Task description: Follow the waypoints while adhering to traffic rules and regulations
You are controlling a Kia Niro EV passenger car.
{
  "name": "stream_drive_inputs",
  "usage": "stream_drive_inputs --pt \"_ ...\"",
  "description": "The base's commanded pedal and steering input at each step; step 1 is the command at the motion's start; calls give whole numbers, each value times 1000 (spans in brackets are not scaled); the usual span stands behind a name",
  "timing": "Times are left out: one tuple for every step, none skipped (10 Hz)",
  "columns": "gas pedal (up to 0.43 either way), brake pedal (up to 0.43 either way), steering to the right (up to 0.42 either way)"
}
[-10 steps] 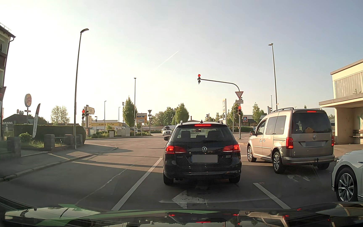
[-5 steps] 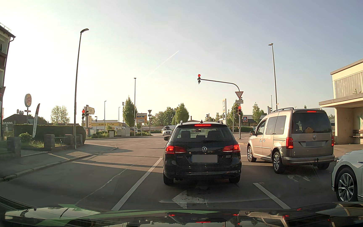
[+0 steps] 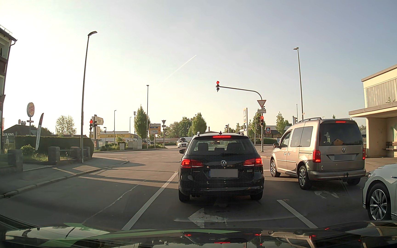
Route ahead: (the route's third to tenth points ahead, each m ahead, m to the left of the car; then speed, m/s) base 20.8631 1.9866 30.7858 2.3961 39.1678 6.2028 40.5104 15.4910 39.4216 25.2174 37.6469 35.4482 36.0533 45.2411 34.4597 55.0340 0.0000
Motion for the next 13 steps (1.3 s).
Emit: stream_drive_inputs --pt "0 494 -12" --pt "0 494 -13" --pt "0 494 -14" --pt "0 494 -14" --pt "0 494 -14" --pt "0 494 -14" --pt "0 494 -14" --pt "0 494 -14" --pt "0 494 -14" --pt "0 494 -14" --pt "0 494 -14" --pt "0 494 -14" --pt "0 494 -14"
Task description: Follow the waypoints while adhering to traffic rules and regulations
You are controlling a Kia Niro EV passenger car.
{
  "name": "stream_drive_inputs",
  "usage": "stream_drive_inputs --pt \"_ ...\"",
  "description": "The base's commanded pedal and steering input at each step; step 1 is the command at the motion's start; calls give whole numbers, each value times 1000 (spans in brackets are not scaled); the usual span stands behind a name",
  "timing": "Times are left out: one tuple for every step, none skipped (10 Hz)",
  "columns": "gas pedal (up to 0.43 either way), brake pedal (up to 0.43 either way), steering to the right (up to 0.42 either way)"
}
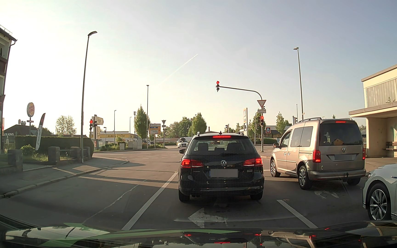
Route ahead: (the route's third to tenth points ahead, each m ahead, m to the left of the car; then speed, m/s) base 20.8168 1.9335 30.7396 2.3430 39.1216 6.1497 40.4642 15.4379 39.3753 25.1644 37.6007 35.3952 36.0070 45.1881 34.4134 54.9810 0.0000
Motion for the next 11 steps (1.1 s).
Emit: stream_drive_inputs --pt "0 494 -13" --pt "0 494 -14" --pt "0 494 -14" --pt "0 494 -14" --pt "0 494 -14" --pt "0 494 -14" --pt "0 494 -14" --pt "0 494 -14" --pt "0 494 -14" --pt "0 494 -14" --pt "0 494 -14"
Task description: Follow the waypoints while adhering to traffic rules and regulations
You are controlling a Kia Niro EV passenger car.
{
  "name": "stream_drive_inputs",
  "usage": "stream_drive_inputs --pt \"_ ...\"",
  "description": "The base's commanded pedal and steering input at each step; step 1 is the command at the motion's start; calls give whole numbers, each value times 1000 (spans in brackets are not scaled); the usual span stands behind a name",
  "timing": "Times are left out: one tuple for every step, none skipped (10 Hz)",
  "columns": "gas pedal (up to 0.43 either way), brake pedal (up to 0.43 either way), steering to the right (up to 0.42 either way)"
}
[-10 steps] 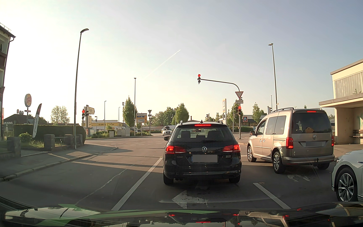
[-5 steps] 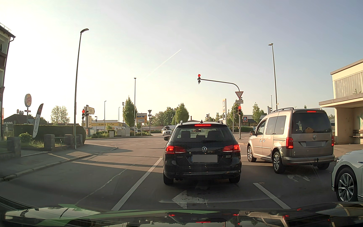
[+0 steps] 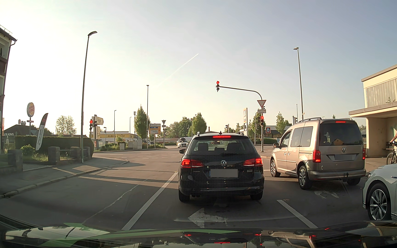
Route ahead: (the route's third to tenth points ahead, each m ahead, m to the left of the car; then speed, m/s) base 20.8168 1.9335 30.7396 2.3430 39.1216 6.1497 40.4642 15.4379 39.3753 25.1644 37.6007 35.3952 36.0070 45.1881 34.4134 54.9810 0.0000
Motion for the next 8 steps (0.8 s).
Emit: stream_drive_inputs --pt "0 494 -14" --pt "0 494 -14" --pt "0 494 -14" --pt "0 494 -14" --pt "0 494 -13" --pt "0 494 -14" --pt "0 494 -14" --pt "0 494 -14"
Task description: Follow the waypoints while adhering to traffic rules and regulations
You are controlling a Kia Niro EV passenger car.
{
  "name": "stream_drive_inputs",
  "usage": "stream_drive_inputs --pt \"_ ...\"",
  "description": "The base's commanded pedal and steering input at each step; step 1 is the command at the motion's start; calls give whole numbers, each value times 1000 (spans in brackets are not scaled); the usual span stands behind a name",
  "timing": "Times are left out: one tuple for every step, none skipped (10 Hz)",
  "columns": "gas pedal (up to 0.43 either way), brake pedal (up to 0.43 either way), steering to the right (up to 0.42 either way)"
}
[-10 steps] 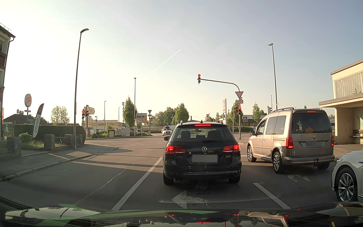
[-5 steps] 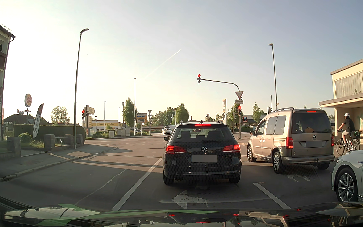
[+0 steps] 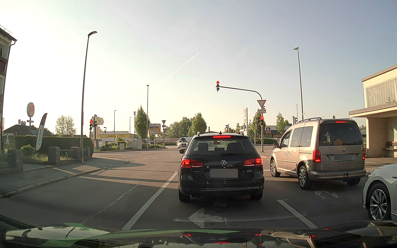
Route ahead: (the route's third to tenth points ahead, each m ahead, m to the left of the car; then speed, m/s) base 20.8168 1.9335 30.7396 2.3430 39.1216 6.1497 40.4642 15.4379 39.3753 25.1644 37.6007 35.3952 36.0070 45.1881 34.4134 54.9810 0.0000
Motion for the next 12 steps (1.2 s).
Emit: stream_drive_inputs --pt "0 494 -14" --pt "0 494 -14" --pt "0 494 -14" --pt "0 494 -14" --pt "0 494 -14" --pt "0 494 -14" --pt "0 494 -13" --pt "0 494 -12" --pt "0 494 -12" --pt "0 494 -12" --pt "0 494 -12" --pt "0 494 -12"
